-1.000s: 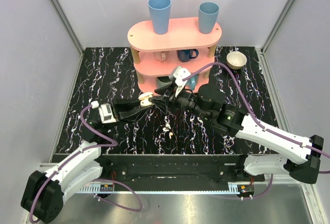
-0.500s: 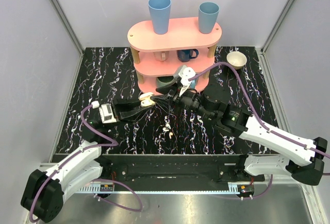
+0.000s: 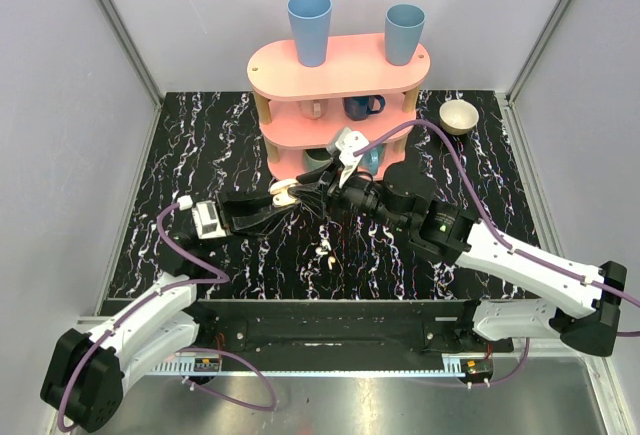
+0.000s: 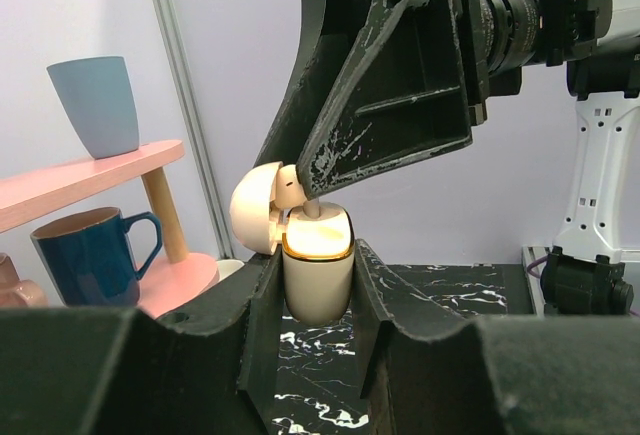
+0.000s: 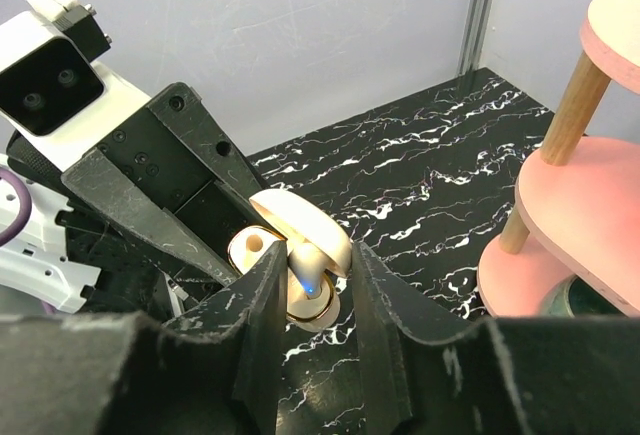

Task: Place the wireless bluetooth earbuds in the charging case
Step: Adjust the right earbud in the right side groove of the charging case.

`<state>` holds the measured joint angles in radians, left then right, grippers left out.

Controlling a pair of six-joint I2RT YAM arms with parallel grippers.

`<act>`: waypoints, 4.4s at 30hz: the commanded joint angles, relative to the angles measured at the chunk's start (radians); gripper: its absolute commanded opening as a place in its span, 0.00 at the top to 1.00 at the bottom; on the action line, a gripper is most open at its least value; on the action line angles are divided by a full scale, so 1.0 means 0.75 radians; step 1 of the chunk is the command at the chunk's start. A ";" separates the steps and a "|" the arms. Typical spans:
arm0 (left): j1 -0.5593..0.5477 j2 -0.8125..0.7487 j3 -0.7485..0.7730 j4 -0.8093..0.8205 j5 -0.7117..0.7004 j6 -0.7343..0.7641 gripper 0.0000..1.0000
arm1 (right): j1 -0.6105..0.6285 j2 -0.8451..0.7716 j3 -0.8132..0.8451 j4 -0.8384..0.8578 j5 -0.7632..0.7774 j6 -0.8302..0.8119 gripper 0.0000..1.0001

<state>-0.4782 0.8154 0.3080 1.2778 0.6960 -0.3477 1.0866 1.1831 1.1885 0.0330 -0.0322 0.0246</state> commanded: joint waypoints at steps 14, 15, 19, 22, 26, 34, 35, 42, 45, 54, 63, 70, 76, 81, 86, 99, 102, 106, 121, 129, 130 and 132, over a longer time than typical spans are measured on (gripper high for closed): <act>-0.003 -0.011 0.056 0.086 0.019 -0.001 1.00 | 0.005 -0.031 0.076 -0.086 -0.178 -0.125 0.96; -0.003 -0.009 0.056 0.088 0.019 -0.003 1.00 | 0.005 -0.029 0.102 -0.113 -0.202 -0.141 0.96; -0.003 -0.009 0.064 0.088 0.027 -0.007 1.00 | 0.005 -0.019 0.150 -0.214 -0.280 -0.192 0.95; -0.003 -0.007 0.076 0.100 0.039 -0.025 1.00 | 0.005 -0.003 0.172 -0.295 -0.280 -0.235 0.94; -0.003 -0.003 0.084 0.117 0.056 -0.048 1.00 | 0.007 0.003 0.191 -0.326 -0.268 -0.254 0.93; -0.003 -0.001 0.088 0.108 0.103 -0.046 1.00 | 0.005 0.006 0.223 -0.387 -0.237 -0.254 0.85; -0.003 -0.005 0.088 0.088 0.097 -0.038 1.00 | 0.005 -0.009 0.223 -0.384 -0.225 -0.254 0.82; -0.003 -0.026 0.084 0.027 0.082 0.003 1.00 | 0.005 -0.144 0.127 -0.173 -0.078 -0.186 0.71; -0.003 -0.009 0.088 0.039 0.084 -0.001 1.00 | 0.005 -0.144 0.117 -0.110 -0.116 -0.150 0.69; -0.005 0.036 0.105 0.098 0.190 -0.050 1.00 | 0.005 0.026 0.160 -0.064 -0.047 -0.121 0.64; -0.003 0.056 0.099 0.139 0.171 -0.064 1.00 | 0.003 0.051 0.168 -0.130 -0.106 -0.098 0.64; -0.003 0.034 0.082 0.113 0.085 -0.017 1.00 | 0.003 0.018 0.152 -0.197 -0.168 -0.053 0.66; -0.003 0.011 0.074 0.092 0.027 0.012 1.00 | 0.007 -0.009 0.125 -0.195 -0.192 0.004 0.66; -0.005 0.009 0.074 0.100 0.031 0.010 1.00 | 0.003 0.014 0.133 -0.195 -0.205 0.014 0.66; -0.003 0.005 0.074 0.094 0.072 -0.005 1.00 | 0.003 -0.023 0.137 -0.153 -0.041 -0.027 0.66; -0.007 0.046 0.094 0.121 0.166 -0.052 1.00 | 0.003 0.044 0.174 -0.060 0.135 -0.064 0.64; -0.013 0.052 0.096 0.135 0.176 -0.060 1.00 | -0.007 0.077 0.205 -0.079 0.145 -0.068 0.63; -0.017 0.056 0.105 0.131 0.189 -0.058 1.00 | -0.009 0.112 0.260 -0.130 0.092 -0.068 0.63; -0.017 0.003 0.105 0.016 0.091 0.071 1.00 | -0.009 0.065 0.174 -0.308 -0.157 0.088 0.66; -0.017 -0.007 0.095 0.014 0.044 0.077 1.00 | -0.009 0.048 0.158 -0.312 -0.176 0.143 0.67; -0.017 -0.009 0.092 0.014 0.037 0.083 1.00 | -0.009 0.044 0.154 -0.304 -0.192 0.153 0.67; -0.017 -0.015 0.094 0.000 0.046 0.085 1.00 | -0.009 0.030 0.127 -0.257 -0.166 0.170 0.66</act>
<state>-0.4942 0.8322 0.3473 1.2137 0.8078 -0.3145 1.0771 1.2316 1.3216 -0.1379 -0.1081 0.1112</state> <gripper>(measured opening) 0.329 0.335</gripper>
